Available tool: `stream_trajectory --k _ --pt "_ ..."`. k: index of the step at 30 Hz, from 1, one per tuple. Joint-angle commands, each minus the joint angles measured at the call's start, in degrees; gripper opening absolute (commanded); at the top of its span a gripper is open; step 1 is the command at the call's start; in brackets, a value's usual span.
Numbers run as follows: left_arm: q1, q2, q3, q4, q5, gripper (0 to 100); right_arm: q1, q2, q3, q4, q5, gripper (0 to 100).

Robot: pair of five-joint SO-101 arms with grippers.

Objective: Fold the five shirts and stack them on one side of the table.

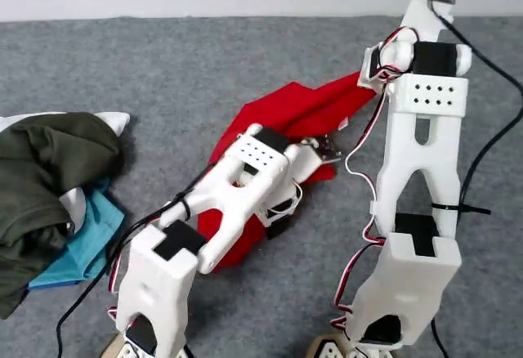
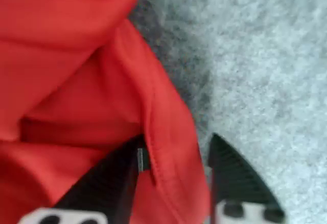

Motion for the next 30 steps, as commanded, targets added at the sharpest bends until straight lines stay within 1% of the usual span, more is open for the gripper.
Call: stream_trajectory --k 1,2,6,12,16,20,23,26,28,30 --pt "-0.44 -1.49 -2.33 0.88 -0.26 3 2.42 -0.31 -2.37 -0.04 -0.53 0.9" --pt "-0.79 -2.73 -2.33 1.85 -0.26 1 3.12 -0.4 -2.37 -0.04 -0.53 0.9" --pt "-5.1 -11.25 -2.15 6.33 -0.26 1 5.76 -0.84 -2.55 -0.04 -0.53 0.9" --pt "-17.05 -29.98 -2.07 7.3 -0.18 1 8.04 -2.51 -2.73 0.4 -0.53 0.9" --pt "-24.09 -38.86 -1.98 7.3 -0.18 1 8.22 -4.18 -2.73 0.4 -0.53 0.9" --pt "-29.71 -43.34 -1.98 7.3 -0.35 1 8.4 -6.2 -2.73 0.48 -0.44 0.9" --pt "-34.55 -43.87 -1.98 7.3 -2.81 1 8.75 -8.48 -2.73 0.48 -0.18 0.9" --pt "-39.03 -43.78 -1.36 7.03 -4.4 2 8.92 -10.15 -2.73 0.48 2.99 0.8" --pt "-40.26 -43.78 0.57 6.77 -5.98 2 9.01 -10.51 -2.64 0.57 3.96 0.8" --pt "-40.09 -43.78 4.26 6.15 -7.3 2 8.66 -9.89 -2.46 0.57 3.96 0.8"
